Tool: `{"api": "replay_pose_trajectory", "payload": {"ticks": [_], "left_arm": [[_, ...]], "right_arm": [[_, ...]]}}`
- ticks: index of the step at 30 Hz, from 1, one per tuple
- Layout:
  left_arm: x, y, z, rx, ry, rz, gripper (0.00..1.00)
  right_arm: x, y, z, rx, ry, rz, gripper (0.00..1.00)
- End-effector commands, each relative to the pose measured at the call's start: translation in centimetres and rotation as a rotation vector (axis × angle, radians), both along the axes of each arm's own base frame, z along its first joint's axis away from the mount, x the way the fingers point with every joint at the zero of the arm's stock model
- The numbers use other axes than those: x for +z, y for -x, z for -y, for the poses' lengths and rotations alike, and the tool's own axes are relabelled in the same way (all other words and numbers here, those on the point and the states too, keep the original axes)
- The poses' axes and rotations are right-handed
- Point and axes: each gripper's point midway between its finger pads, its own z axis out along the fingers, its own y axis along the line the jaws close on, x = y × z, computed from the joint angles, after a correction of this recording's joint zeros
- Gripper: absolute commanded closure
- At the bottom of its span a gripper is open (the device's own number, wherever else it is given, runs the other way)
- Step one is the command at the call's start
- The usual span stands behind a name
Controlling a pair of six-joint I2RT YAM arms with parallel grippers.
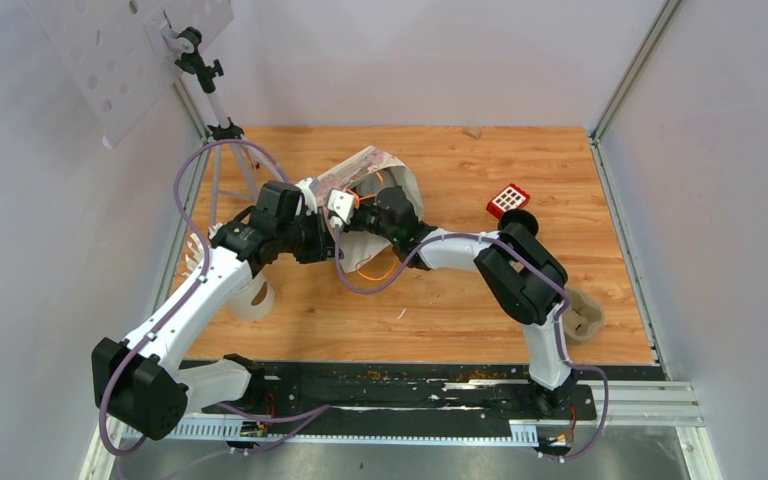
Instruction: Pack the takeout coffee
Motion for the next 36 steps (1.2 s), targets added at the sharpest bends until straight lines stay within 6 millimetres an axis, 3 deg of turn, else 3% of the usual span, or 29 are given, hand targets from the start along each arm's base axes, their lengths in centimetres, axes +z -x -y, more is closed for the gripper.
{"api": "replay_pose_trajectory", "payload": {"ticks": [1,15,32,36], "left_arm": [[0.7,1.0,0.3,-0.026,0.033,-0.001,1.00],[0.8,1.1,0.3,-0.027,0.033,0.005,1.00],[1.9,0.2,-0.2,0.020,0.015,0.035,1.00],[2.3,-0.6,-0.9,0.061,-0.016,0.055,0.87]], "right_arm": [[0.5,-1.6,0.1,-0.092,-0.050,-0.022,0.82],[-0.4,-3.1,1.1,-0.211,-0.052,-0.048,0.84],[0.8,-0.8,1.4,-0.115,-0.055,-0.033,0.84],[1.1,-1.0,1.2,-0.109,-0.061,-0.040,0.84]]}}
